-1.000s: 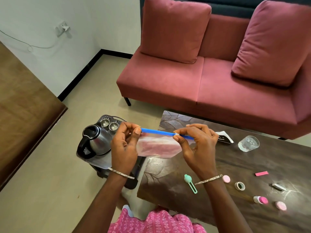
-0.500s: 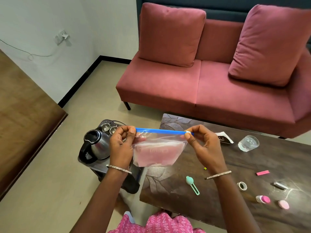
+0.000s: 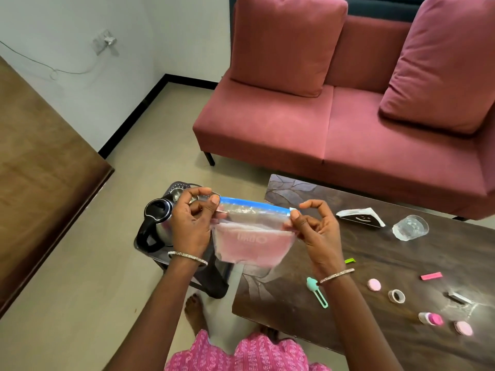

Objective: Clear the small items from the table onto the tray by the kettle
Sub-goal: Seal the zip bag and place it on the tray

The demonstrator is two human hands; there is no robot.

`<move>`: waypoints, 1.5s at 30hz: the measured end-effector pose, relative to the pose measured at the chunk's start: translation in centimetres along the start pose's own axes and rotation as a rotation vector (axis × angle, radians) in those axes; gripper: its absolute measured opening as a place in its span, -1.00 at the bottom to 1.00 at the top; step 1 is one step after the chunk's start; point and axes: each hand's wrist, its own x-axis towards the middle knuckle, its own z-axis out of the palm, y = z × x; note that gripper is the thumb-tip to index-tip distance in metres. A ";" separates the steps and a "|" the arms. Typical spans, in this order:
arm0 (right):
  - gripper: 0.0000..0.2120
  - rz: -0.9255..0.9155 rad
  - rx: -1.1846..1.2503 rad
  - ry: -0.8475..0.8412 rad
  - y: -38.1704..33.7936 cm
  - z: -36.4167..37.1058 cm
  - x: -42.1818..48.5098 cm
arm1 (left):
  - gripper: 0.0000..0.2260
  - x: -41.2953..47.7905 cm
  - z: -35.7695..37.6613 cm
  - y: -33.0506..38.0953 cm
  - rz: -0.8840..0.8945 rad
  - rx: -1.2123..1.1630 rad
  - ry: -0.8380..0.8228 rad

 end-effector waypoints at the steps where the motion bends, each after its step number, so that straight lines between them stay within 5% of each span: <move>1: -0.87 -0.003 -0.002 0.001 0.3 0.5 0.3 | -0.82 0.4 -0.3 -0.3 -0.008 0.002 0.000; 10: -0.68 0.051 -0.341 -0.212 2.9 6.3 3.2 | -0.94 6.4 -3.8 -2.1 -0.110 0.020 0.033; 19: -0.77 0.075 -0.432 -0.063 5.4 14.6 9.2 | -0.84 16.0 -8.1 -5.1 -0.285 0.105 -0.203; 26: -0.72 0.120 -0.511 0.038 9.6 20.3 15.9 | -0.57 24.9 -11.4 -7.9 -0.208 0.417 -0.398; 30: -0.63 0.145 -0.670 0.016 13.0 23.1 19.0 | -0.65 29.3 -13.3 -10.5 -0.115 0.580 -0.431; 35: -0.78 0.063 -0.914 0.011 17.0 26.4 21.4 | -0.72 33.3 -15.7 -13.6 -0.024 0.738 -0.469; 45: -0.81 0.145 -0.923 -0.009 21.7 29.4 23.0 | -0.81 36.6 -19.1 -17.6 -0.014 0.871 -0.509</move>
